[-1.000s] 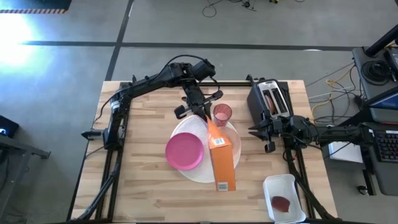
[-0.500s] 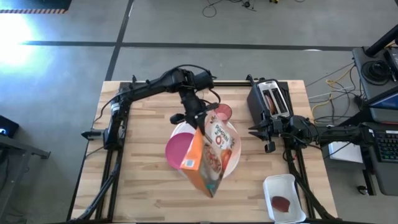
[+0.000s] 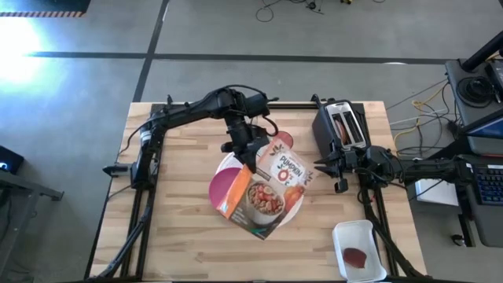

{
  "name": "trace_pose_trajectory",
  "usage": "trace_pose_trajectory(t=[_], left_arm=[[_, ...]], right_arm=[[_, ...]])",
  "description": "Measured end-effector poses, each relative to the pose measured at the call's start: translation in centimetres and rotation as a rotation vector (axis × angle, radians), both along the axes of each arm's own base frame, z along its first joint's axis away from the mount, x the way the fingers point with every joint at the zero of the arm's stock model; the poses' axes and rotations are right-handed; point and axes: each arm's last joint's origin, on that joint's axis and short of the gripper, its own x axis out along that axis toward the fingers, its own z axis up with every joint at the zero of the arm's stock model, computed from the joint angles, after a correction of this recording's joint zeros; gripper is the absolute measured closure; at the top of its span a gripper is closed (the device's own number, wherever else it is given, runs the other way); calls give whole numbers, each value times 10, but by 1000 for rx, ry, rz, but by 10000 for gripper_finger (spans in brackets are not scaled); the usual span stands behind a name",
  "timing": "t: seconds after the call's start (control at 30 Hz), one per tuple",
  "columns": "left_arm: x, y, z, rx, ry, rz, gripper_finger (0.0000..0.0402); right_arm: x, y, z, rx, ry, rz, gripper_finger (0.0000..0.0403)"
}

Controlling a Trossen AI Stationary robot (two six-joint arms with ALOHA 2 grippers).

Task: Arrange a breakfast setting
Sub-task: Pour the cereal from the orange cereal box into the orange bowl

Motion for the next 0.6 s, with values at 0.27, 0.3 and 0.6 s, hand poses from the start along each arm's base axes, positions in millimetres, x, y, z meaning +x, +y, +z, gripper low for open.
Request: trace_pose_trajectory(t=[0.27,0.3,0.6], left_arm=[[1,0,-1,100,-119,-69,402],[1,0,-1,114,-131,-74,402],[3,3,-2,238,-179,-83,402]], right_arm=[[0,0,0,0,0,0,339],[0,0,0,0,0,0,339],[0,0,0,0,0,0,339]])
